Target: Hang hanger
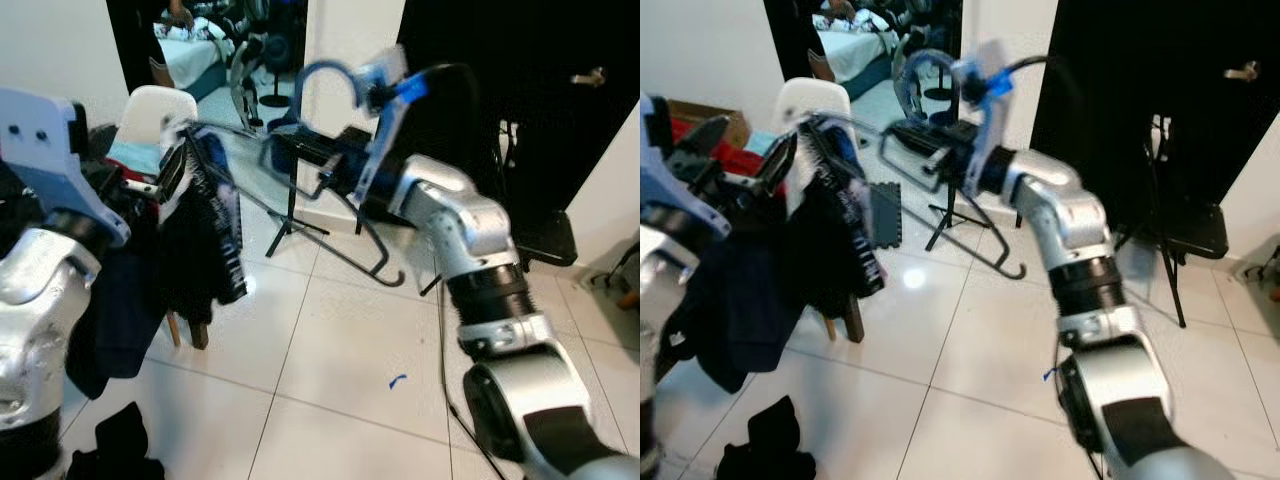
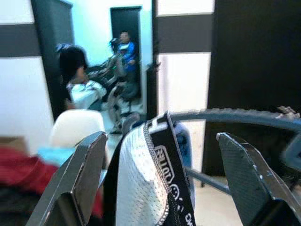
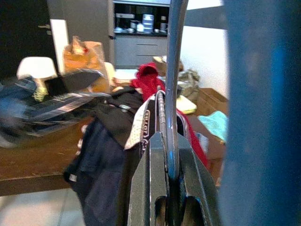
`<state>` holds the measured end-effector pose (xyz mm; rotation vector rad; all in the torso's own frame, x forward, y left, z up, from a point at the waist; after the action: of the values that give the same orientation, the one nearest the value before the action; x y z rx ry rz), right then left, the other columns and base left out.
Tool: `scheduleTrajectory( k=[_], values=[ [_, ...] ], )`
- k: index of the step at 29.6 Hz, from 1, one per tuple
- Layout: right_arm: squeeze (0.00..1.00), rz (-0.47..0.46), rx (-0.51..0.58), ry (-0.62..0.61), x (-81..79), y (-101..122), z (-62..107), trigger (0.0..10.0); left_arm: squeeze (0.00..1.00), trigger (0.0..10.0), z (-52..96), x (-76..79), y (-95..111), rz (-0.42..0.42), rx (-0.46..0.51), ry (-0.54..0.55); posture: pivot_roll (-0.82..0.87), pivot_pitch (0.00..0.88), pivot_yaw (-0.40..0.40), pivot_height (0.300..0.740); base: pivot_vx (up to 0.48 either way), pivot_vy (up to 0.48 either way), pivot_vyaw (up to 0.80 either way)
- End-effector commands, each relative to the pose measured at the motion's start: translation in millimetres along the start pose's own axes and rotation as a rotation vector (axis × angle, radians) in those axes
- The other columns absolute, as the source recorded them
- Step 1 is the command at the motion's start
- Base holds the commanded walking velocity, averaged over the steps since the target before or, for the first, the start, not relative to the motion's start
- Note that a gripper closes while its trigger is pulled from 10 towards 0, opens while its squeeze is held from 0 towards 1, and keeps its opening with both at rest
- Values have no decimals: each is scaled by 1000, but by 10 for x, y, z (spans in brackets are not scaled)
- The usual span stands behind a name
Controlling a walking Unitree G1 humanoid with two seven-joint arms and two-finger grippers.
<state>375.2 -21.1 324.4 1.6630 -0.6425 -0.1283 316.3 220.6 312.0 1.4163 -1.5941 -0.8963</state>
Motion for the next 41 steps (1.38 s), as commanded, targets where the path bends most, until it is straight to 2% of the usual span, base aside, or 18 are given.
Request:
scheduleTrajectory(
  k=[1, 2, 7, 13, 22, 27, 37, 38, 39, 41],
  values=[
    [0, 0, 17, -9, -6, 51, 5, 10000, 0, 10000, -18, -35, -20, -17, 8, 49, -4, 0, -74, 740, 0, 0, 0],
    [0, -6, 31, -8, -32, 81, -20, 10000, 0, 10000, -19, -63, -83, -11, -8, 96, -3, 0, -74, 740, 0, 0, 0],
    [0, -5, 60, 8, -88, 159, -57, 10000, 0, 10000, -19, -49, -234, 13, -66, 126, -9, 0, -70, 740, 0, 0, 0],
    [0, 2, 81, 34, -169, 202, -77, 10000, 0, 10000, -20, -92, -306, 14, -92, 164, -13, 0, -68, 740, 0, 0, 0],
    [0, 1, 88, 78, -335, 214, -88, 10000, 0, 10000, -87, -65, -313, 4, -63, 196, -17, 0, -62, 740, 0, 0, 0],
    [0, -8, 70, 116, -456, 133, -99, 10000, 0, 10000, -156, 33, -226, 27, -31, 137, -17, 0, -61, 740, 0, 0, 0],
    [0, -25, 58, 115, -493, 82, -105, 10000, 0, 10000, -169, 97, -232, 35, -33, 117, -17, 0, -58, 740, 0, 0, 0],
    [0, -26, 58, 113, -492, 86, -102, 10000, 0, 9137, -165, 90, -241, 33, -35, 122, -17, 0, -58, 740, 0, 0, 0],
    [0, -26, 57, 110, -488, 90, -100, 10000, 0, 4745, -158, 72, -250, 31, -38, 133, -17, 0, -57, 740, 0, 0, 0],
    [0, -27, 57, 108, -487, 91, -98, 10000, 0, 4745, -153, 60, -255, 29, -40, 140, -17, 0, -57, 740, 0, 0, 0]
  ],
)
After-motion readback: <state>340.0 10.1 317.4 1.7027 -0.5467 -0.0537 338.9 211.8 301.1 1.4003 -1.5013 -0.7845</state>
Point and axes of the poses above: a point about 5 cm out from each wrist's last joint towards the gripper, its own z axis pointing back from the gripper into the wrist, its own y axis along the axis of the wrist's last joint, x = y × z, the point moved 4 cm from there along -z, pointing out of the wrist towards the gripper, and after that the axes turned 11 degrees about z, right-handed, at the moved point
